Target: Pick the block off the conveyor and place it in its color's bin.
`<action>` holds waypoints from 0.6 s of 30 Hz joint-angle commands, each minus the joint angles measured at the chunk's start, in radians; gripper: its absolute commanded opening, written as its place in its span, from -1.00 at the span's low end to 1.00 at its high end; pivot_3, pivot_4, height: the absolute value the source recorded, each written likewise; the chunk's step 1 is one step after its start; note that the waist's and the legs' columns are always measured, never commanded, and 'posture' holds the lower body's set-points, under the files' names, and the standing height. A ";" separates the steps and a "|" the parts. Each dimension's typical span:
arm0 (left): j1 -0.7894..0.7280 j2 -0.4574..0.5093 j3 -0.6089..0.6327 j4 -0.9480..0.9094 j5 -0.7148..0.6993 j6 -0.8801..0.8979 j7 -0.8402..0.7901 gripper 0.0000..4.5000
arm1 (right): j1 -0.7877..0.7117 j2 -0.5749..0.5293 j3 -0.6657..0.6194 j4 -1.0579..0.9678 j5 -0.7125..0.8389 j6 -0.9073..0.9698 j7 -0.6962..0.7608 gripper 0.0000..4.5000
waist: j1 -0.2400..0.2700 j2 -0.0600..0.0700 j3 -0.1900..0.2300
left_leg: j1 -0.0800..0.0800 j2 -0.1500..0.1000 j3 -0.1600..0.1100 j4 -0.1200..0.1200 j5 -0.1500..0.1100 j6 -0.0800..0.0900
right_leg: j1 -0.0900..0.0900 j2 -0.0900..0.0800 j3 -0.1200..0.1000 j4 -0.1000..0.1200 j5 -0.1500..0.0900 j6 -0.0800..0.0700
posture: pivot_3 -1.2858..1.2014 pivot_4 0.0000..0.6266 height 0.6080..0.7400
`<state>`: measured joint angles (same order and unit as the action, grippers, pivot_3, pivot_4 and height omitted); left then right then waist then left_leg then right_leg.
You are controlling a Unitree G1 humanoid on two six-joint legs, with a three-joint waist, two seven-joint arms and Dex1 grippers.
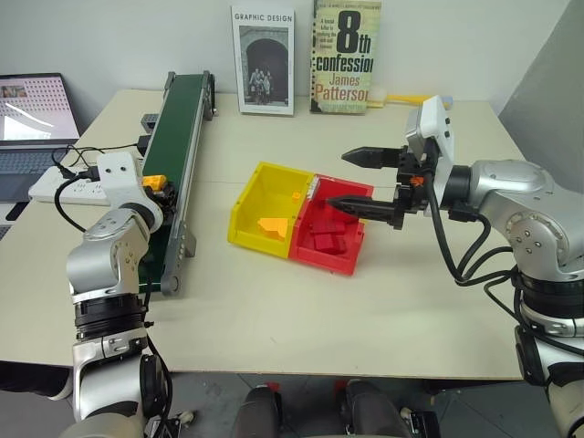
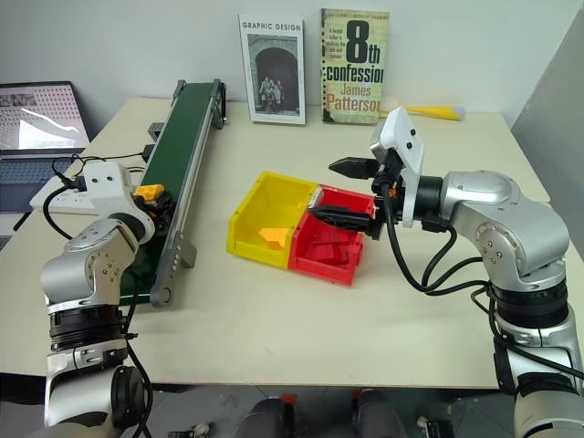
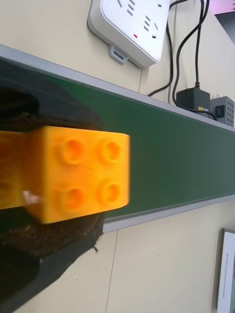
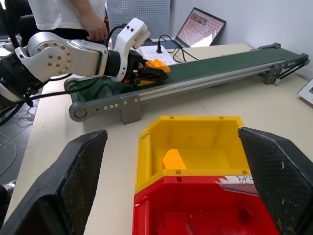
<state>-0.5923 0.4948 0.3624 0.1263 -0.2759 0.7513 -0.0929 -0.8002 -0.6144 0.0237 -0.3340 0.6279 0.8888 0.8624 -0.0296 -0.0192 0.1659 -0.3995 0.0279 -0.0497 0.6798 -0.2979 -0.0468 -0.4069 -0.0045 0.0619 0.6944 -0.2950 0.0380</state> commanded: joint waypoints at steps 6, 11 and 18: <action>-0.036 0.031 -0.019 -0.078 -0.020 0.021 -0.047 -0.31 | -0.016 -0.037 -0.010 -0.029 -0.005 -0.011 -0.002 1.00 | 0.000 0.000 0.000 | 0.000 0.000 0.000 0.000 0.000 0.000 | 0.000 0.000 0.000 0.000 0.000 0.000 | 0.03 -0.52 1.00; -0.106 0.073 -0.177 -0.106 -0.044 0.021 -0.256 -0.31 | -0.031 -0.131 0.041 -0.045 -0.073 -0.034 0.030 1.00 | 0.005 0.000 0.000 | -0.001 -0.001 -0.001 0.000 0.000 -0.001 | 0.000 0.000 -0.001 -0.002 0.000 0.000 | 0.03 -0.52 1.00; -0.160 0.026 -0.381 -0.079 -0.011 -0.007 -0.405 -0.31 | -0.037 -0.163 0.026 -0.111 -0.048 0.023 0.008 1.00 | -0.003 0.000 0.000 | 0.000 -0.001 0.001 0.000 0.001 -0.002 | 0.001 0.001 0.000 -0.003 0.000 0.000 | 0.03 -0.52 1.00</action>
<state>-0.7284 0.5413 0.0446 0.0516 -0.3041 0.7732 -0.4591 -0.8126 -0.7658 0.0762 -0.3853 0.5652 0.8962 0.8826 -0.0329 -0.0190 0.1661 -0.3999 0.0267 -0.0487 0.6794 -0.2972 -0.0482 -0.4060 -0.0032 0.0623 0.6912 -0.2950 0.0380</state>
